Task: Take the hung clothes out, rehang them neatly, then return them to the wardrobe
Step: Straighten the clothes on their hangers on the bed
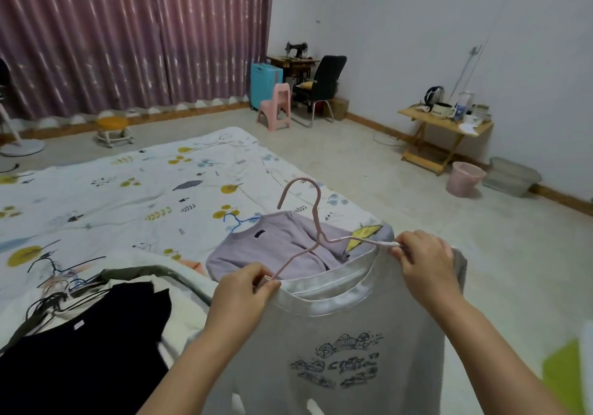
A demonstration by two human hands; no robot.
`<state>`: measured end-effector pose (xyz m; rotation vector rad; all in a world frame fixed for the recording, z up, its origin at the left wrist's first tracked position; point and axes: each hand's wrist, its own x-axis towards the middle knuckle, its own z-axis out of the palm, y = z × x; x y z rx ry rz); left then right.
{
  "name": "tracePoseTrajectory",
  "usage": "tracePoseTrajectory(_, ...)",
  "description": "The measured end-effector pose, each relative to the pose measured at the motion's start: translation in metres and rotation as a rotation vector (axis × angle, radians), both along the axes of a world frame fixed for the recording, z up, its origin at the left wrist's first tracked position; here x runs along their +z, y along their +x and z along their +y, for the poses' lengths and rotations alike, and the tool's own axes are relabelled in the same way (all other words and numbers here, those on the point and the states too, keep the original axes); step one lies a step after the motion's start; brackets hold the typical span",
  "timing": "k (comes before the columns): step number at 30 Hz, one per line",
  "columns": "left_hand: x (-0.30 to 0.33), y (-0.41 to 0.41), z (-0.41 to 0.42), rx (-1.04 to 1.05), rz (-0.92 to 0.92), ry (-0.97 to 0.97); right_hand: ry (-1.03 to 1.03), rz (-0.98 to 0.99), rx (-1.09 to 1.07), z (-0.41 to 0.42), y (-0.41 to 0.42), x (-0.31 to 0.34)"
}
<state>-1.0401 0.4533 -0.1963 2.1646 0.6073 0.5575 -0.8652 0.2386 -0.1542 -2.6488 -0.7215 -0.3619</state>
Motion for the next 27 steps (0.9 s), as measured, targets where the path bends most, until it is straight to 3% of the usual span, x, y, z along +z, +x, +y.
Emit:
tracePoseTrajectory(16, -0.045, 0.177, 0.079, -0.057, 0.187, -0.068, -0.033, 0.116, 0.106, 0.101, 0.21, -0.05)
tracePoseTrajectory(27, -0.078, 0.274, 0.158, 0.268, 0.22, -0.12, -0.12, 0.126, 0.374, 0.245, 0.352, -0.099)
